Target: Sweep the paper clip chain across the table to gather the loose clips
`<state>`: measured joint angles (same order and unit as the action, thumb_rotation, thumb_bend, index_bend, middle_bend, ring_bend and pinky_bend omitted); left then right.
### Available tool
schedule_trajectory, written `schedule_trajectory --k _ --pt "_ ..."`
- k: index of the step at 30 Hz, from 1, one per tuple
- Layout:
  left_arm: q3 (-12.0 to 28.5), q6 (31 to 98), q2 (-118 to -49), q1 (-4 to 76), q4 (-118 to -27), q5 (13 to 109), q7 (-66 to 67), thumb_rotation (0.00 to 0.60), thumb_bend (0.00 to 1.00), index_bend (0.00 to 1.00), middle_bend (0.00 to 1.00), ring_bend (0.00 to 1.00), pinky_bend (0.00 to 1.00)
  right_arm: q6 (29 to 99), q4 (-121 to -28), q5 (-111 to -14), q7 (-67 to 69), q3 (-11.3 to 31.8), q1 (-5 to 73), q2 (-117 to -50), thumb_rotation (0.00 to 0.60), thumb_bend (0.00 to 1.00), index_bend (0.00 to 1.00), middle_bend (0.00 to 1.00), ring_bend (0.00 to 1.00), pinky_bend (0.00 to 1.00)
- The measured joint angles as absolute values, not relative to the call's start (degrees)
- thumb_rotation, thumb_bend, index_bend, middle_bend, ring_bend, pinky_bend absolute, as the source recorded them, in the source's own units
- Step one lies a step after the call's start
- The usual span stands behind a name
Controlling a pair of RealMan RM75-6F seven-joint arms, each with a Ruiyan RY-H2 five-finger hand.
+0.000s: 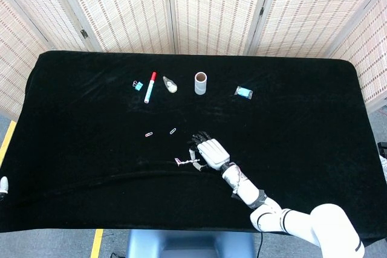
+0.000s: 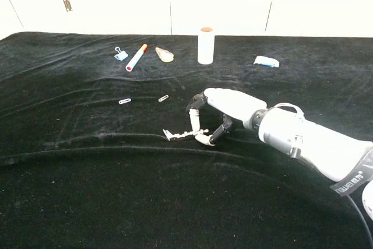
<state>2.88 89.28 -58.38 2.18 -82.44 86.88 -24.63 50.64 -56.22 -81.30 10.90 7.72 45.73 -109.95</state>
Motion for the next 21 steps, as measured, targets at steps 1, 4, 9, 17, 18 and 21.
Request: schedule_trajectory --k 1,4,9,17,18,21 --pt "2.9 89.3 -58.4 2.2 -82.4 86.8 -24.7 0.600 0.60 0.00 0.11 0.11 0.07 50.8 -56.3 -81.4 11.7 7.7 45.7 -109.9 0.600 0.41 0.62 0.19 0.10 0.00" --pt "2.9 89.2 -58.4 2.2 -82.3 86.9 -24.8 0.600 0.60 0.00 0.11 0.10 0.07 51.4 -56.3 -82.3 14.4 7.5 45.6 -109.6 0.600 0.41 0.45 0.15 0.09 0.00" --pt "2.9 89.1 -58.4 2.3 -82.2 87.1 -24.9 0.600 0.60 0.00 0.11 0.10 0.07 51.4 -56.9 -83.3 16.1 7.1 45.7 -108.2 0.600 0.41 0.32 0.12 0.09 0.00" --pt "3.0 89.2 -58.4 2.1 -82.2 86.8 -24.8 0.600 0.60 0.00 0.11 0.10 0.07 51.0 -59.8 -83.1 14.7 6.8 45.5 -105.6 0.600 0.41 0.26 0.08 0.06 0.00" --pt "3.0 89.2 -58.4 2.1 -82.2 86.8 -24.8 0.600 0.60 0.00 0.11 0.10 0.07 51.4 -60.4 -83.2 14.6 6.9 45.3 -105.1 0.600 0.41 0.25 0.08 0.06 0.00" --pt "3.0 88.8 -58.5 2.2 -82.2 86.7 -24.6 0.600 0.60 0.00 0.11 0.10 0.07 53.1 -62.8 -83.4 13.5 6.9 44.6 -102.7 0.600 0.41 0.22 0.05 0.05 0.00"
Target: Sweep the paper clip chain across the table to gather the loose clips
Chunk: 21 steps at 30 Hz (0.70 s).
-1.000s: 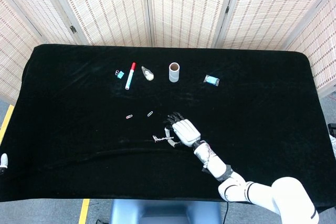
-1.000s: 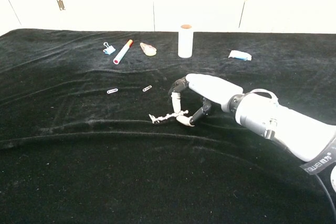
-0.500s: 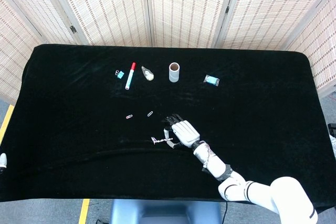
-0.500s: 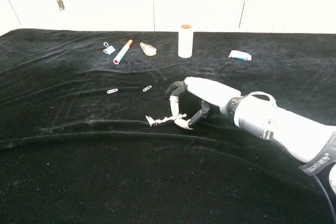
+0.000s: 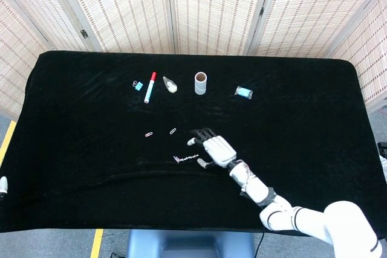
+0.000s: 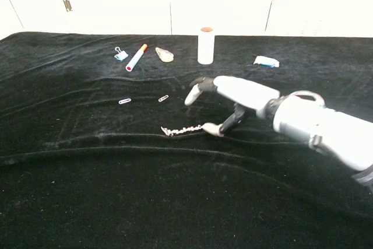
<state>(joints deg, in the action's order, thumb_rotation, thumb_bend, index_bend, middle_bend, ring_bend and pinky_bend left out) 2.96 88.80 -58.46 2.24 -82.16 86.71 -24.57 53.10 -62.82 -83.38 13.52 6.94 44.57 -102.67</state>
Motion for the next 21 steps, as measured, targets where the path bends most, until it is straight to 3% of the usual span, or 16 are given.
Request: schedule_trajectory --k 9,16,21 --pt "2.9 87.4 -59.0 2.9 -83.1 86.4 -20.6 0.600 0.60 0.00 0.11 0.10 0.07 60.8 -77.5 -81.5 3.1 6.7 37.8 -87.8 0.600 0.41 0.12 0.00 0.00 0.00" --pt "3.3 85.9 -60.3 4.2 -84.7 85.8 -14.4 0.600 0.60 0.00 0.11 0.12 0.07 74.3 -89.3 -80.6 -1.8 3.6 25.3 -72.9 0.600 0.41 0.12 0.00 0.00 0.00" --pt "3.4 84.8 -62.3 5.7 -84.9 86.7 -10.1 0.600 0.60 0.01 0.15 0.14 0.09 78.9 -89.5 -81.7 2.0 0.7 19.4 -69.7 0.600 0.41 0.12 0.00 0.00 0.00"
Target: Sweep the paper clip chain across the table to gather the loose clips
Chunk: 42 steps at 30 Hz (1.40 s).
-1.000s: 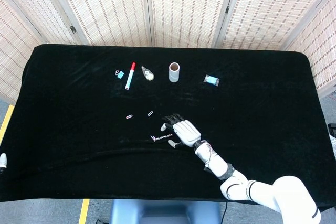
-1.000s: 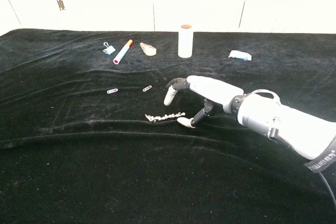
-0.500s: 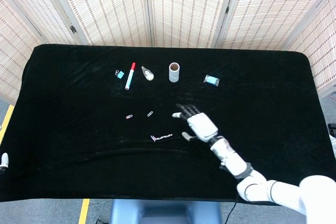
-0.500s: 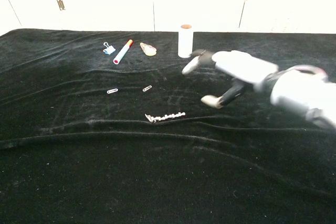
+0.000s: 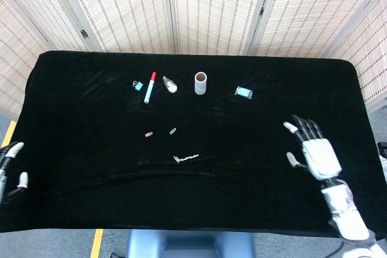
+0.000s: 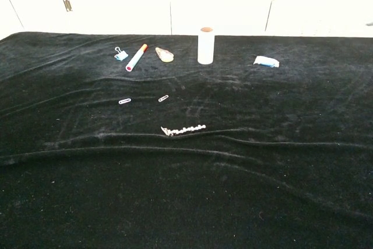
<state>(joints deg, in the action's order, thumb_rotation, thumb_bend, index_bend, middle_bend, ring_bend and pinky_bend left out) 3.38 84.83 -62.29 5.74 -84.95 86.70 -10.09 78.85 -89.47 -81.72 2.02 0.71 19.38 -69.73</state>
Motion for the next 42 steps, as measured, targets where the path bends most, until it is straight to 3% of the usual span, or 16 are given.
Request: schedule_trajectory --k 4,6,9,12,18,26,35,42 --pt "2.8 83.8 -64.6 7.4 -85.1 89.6 -6.7 0.600 0.60 0.08 0.30 0.27 0.27 83.2 -86.6 -84.0 7.0 -0.9 15.7 -69.3 0.600 0.41 0.12 0.00 0.00 0.00" --pt "2.5 83.0 -65.7 8.3 -85.7 90.6 -4.7 0.600 0.58 0.16 0.45 0.44 0.49 84.4 -85.4 -85.4 9.2 -1.3 14.6 -69.1 0.600 0.41 0.12 0.00 0.00 0.00" --pt "2.6 82.4 -68.0 10.0 -86.9 92.6 -0.9 0.600 0.56 0.30 0.64 0.66 0.73 87.0 -84.4 -87.9 11.4 -1.5 13.3 -68.6 0.600 0.41 0.12 0.00 0.00 0.00" --pt "3.0 82.2 -70.6 11.6 -87.8 94.0 3.3 0.600 0.50 0.37 0.76 0.79 0.84 89.1 -83.9 -89.9 12.9 -1.4 12.3 -68.0 0.600 0.41 0.12 0.00 0.00 0.00" --pt "3.6 75.6 -72.1 15.2 -93.2 92.1 6.5 0.600 0.42 0.42 0.84 0.89 0.91 90.2 -83.4 -90.7 16.0 -0.6 11.4 -67.0 0.600 0.41 0.12 0.00 0.00 0.00" --pt "5.9 66.6 -71.6 19.8 -102.2 81.4 11.4 0.600 0.36 0.46 0.92 0.97 0.99 92.1 -83.3 -91.5 19.3 0.6 10.0 -65.9 0.600 0.41 0.12 0.00 0.00 0.00" --pt "10.1 60.9 -74.9 25.7 -104.9 67.0 17.5 0.600 0.28 0.47 0.96 1.00 1.00 92.5 -83.2 -91.5 21.9 1.8 9.3 -65.2 0.600 0.41 0.12 0.00 0.00 0.00" --pt "12.9 56.1 -78.4 31.0 -103.7 58.1 18.6 0.600 0.27 0.49 0.96 1.00 1.00 91.1 -82.6 -90.1 23.7 2.8 9.2 -64.8 0.600 0.41 0.12 0.00 0.00 0.00"
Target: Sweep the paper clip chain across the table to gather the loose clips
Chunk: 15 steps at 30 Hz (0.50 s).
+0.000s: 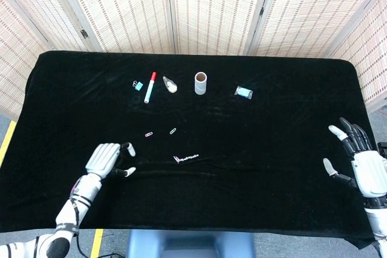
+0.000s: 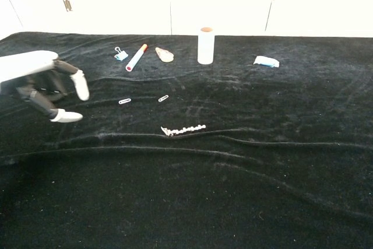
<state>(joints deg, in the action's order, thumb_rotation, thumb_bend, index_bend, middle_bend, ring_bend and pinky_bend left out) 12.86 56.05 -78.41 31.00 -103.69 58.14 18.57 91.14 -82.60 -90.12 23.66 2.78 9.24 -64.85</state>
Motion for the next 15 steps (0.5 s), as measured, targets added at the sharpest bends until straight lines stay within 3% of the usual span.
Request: schedule_trajectory --k 15 --pt "14.1 49.6 -84.2 38.9 -97.0 54.8 14.0 0.600 0.35 0.47 0.96 1.00 1.00 90.2 -81.1 -88.2 26.7 4.2 8.1 -64.3 0.600 0.41 0.12 0.00 0.00 0.00"
